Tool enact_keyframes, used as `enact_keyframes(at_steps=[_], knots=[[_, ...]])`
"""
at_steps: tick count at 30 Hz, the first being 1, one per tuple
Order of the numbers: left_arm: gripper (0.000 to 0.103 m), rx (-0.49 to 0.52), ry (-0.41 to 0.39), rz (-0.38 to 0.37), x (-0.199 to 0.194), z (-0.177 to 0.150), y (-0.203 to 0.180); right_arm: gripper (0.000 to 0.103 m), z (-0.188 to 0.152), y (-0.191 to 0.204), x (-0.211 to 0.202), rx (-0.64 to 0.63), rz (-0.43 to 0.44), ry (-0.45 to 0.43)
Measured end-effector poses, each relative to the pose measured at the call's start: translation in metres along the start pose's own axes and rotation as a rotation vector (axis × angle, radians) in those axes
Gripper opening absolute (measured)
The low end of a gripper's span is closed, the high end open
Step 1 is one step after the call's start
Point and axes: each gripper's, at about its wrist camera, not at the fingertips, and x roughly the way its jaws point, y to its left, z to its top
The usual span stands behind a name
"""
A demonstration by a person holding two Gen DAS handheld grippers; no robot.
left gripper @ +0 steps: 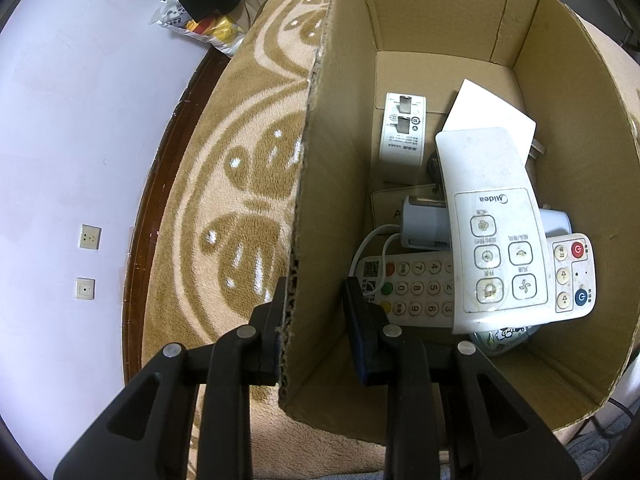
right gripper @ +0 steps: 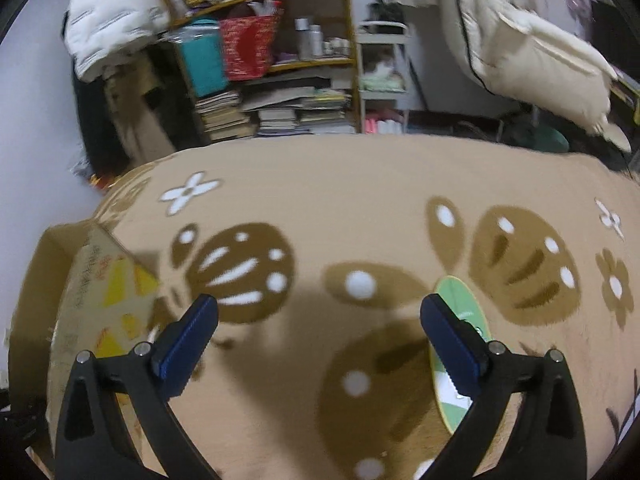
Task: Organize rigid objects
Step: 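Carry the Midea remote into the box and release it, then move the right tool back to the green Pochacco fan, then grasp the green Pochacco fan with the right tool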
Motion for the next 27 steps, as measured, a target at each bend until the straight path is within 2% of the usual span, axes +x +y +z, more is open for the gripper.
enact_keyframes(at_steps=[9,16,18,21,27], knots=[[0.026,-0.003,0.001,-0.001,0.000,0.000,0.000,0.103,-0.009,-0.033,0.023,0.028,-0.091,0.045],[0.026,0.005,0.001,0.009,0.000,0.000,-0.001,0.101,-0.020,-0.076,0.037,0.164,-0.185,0.101],[0.026,0.004,0.001,0.008,0.000,0.000,-0.002,0.101,-0.025,-0.087,0.041,0.211,-0.195,0.122],[0.026,0.005,0.001,0.009,0.000,0.000,-0.002,0.093,-0.033,-0.095,0.045,0.263,-0.180,0.153],[0.026,0.007,0.001,0.011,-0.001,0.000,-0.003,0.090,-0.036,-0.084,0.049,0.226,-0.195,0.171]])
